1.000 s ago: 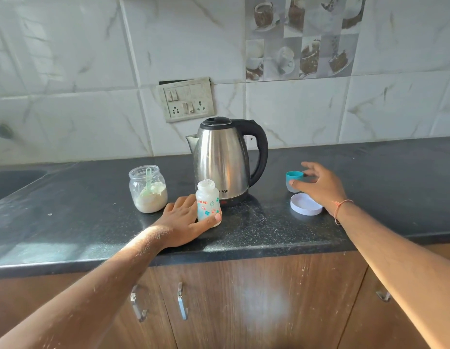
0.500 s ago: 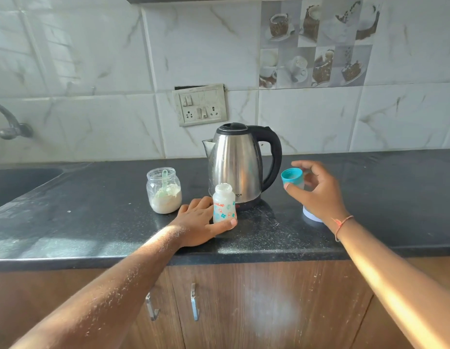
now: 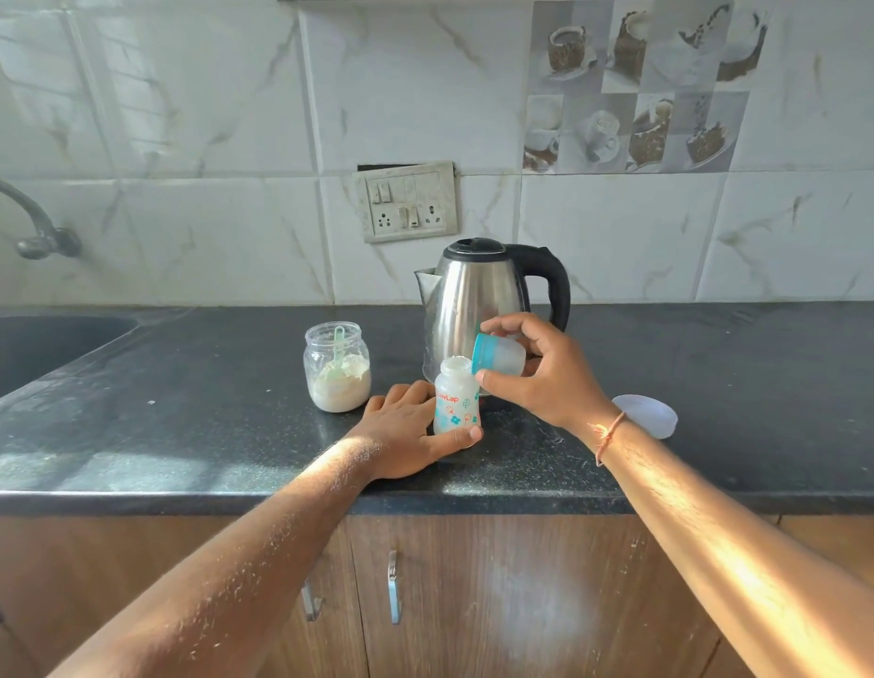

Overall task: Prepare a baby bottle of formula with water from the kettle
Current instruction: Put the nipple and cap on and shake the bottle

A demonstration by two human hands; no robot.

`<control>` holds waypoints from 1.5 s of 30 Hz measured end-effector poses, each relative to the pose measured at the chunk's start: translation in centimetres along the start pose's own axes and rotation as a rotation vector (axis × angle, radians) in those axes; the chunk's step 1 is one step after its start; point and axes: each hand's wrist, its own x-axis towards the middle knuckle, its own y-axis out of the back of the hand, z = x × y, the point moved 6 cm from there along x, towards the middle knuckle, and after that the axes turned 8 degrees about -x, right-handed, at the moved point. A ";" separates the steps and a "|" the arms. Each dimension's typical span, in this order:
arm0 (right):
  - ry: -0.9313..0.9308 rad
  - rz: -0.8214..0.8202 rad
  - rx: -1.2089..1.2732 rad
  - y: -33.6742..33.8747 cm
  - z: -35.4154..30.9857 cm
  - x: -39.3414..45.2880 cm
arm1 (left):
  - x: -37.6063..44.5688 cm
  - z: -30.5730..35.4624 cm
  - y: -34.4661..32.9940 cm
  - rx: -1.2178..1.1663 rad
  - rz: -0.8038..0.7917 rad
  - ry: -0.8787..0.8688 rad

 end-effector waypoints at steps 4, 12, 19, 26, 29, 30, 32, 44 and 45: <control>-0.049 -0.022 0.092 -1.2 0.2 0.6 | 0.1 -0.2 0.0 0.009 0.000 -0.009; -0.139 -0.024 0.229 -4.3 1.0 -0.1 | 0.0 -0.2 0.1 -0.009 0.016 -0.020; -0.145 -0.018 0.348 -5.6 0.9 -1.5 | 0.2 -0.3 0.0 -0.004 0.004 -0.029; -0.155 -0.010 0.309 -6.1 1.5 -1.4 | 0.3 -0.5 -0.1 -0.002 -0.004 -0.024; -0.140 0.018 0.283 -5.9 1.4 -1.5 | 0.3 -0.4 -0.1 -0.011 -0.007 -0.020; -0.132 0.032 0.279 -5.8 1.3 -1.5 | 0.3 -0.5 -0.1 -0.015 -0.009 -0.019; -0.126 0.064 0.274 -5.5 1.2 -1.6 | 0.3 -0.4 0.0 -0.025 -0.008 -0.018; -0.139 0.098 0.248 -5.1 0.9 -1.8 | -0.4 -1.9 1.0 -0.803 0.017 -0.103; -0.138 0.096 0.256 -5.1 0.8 -1.8 | -0.3 -1.6 1.1 -0.806 0.004 -0.089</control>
